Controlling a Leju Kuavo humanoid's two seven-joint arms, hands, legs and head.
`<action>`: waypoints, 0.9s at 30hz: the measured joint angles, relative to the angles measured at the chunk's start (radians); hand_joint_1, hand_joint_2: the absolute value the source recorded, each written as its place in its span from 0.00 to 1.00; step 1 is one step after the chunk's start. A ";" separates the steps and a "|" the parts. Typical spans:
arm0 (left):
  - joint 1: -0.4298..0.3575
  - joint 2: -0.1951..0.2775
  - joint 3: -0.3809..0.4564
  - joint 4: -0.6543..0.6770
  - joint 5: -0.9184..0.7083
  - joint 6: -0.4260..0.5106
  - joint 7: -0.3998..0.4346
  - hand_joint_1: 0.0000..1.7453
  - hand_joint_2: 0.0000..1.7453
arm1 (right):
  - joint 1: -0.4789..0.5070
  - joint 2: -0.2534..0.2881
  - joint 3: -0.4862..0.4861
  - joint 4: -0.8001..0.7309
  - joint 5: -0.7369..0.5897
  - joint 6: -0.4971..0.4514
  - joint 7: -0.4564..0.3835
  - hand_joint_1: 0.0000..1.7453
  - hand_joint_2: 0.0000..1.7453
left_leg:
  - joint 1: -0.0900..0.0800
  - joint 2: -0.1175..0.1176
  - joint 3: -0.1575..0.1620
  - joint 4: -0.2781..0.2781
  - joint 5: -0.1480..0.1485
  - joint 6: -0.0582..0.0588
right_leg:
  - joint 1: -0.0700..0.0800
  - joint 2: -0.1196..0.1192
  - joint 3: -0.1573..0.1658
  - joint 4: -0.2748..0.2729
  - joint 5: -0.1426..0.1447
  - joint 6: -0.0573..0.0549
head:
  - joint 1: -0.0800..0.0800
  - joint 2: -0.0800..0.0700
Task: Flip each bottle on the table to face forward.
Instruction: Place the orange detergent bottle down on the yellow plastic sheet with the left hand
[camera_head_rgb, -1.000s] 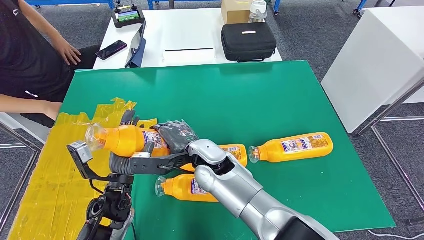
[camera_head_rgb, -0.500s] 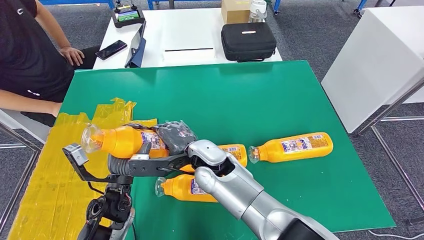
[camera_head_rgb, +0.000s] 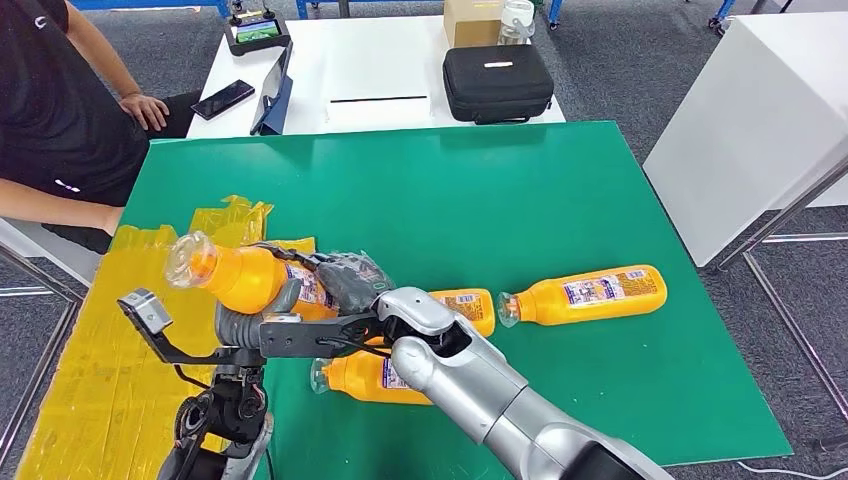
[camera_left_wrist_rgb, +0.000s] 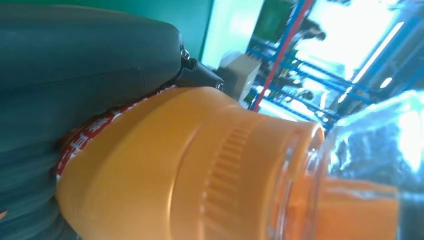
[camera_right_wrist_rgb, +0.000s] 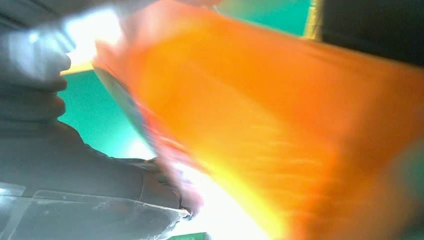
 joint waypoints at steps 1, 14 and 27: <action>-0.001 0.000 0.007 -0.014 -0.013 0.019 -0.014 1.00 1.00 | 0.008 -0.009 -0.016 -0.008 -0.024 -0.017 -0.009 0.00 0.00 | 0.000 0.000 0.000 0.000 0.000 0.000 | 0.000 0.000 0.000 0.000 0.000 0.000 | 0.000 0.000; 0.022 0.025 0.151 -0.127 -0.271 0.276 -0.113 1.00 1.00 | 0.153 -0.184 -0.345 -0.303 -0.145 -0.102 -0.131 0.00 0.00 | -0.001 -0.003 -0.001 0.000 0.000 0.000 | -0.001 -0.003 0.001 0.000 0.000 0.000 | 0.000 0.000; 0.024 0.077 0.171 -0.025 -1.081 0.688 -0.079 1.00 1.00 | 0.251 -0.276 -0.404 -0.469 -0.247 -0.101 -0.209 0.00 0.00 | -0.001 -0.002 -0.002 0.000 0.000 0.000 | -0.001 -0.003 0.001 0.000 0.000 0.000 | 0.000 0.000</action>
